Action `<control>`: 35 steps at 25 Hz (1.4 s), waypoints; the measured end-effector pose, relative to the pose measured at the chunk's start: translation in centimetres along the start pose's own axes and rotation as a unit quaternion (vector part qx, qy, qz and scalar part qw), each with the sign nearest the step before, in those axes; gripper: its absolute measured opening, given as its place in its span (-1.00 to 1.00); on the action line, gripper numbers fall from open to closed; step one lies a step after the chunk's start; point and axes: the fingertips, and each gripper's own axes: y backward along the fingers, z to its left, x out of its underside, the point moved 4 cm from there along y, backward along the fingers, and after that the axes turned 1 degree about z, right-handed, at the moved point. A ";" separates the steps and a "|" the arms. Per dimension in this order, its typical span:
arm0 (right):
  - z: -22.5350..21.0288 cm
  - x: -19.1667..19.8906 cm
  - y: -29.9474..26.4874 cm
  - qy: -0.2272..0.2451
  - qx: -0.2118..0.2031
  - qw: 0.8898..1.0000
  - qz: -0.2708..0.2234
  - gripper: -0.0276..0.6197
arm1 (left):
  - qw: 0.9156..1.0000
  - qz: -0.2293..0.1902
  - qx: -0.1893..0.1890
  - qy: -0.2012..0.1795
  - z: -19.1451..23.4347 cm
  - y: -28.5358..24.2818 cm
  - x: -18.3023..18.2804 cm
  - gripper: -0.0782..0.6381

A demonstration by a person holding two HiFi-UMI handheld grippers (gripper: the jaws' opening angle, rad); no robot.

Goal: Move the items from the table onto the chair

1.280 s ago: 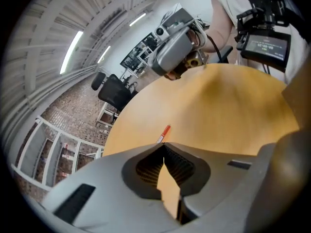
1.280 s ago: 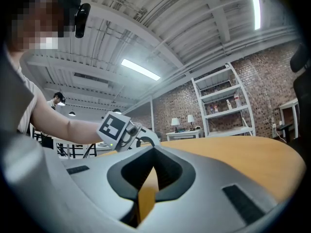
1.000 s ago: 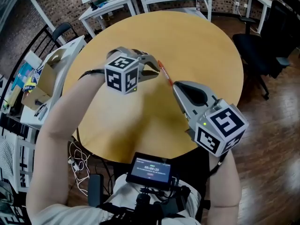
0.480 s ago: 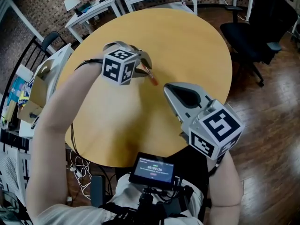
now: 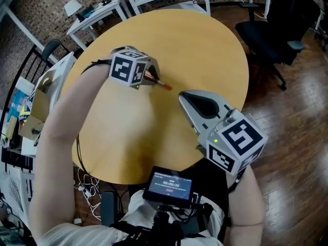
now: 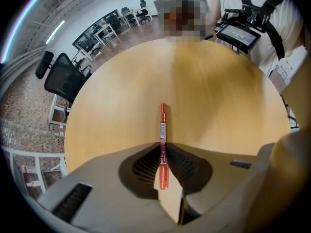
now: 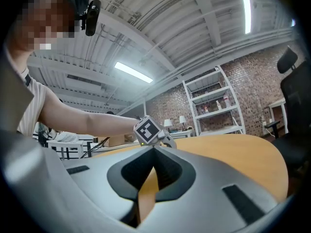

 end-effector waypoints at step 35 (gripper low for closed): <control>6.7 -2.2 -8.5 0.040 -0.106 0.993 0.010 -0.91 | 0.741 -0.358 -0.377 0.425 -13.5 16.3 1.9 -0.61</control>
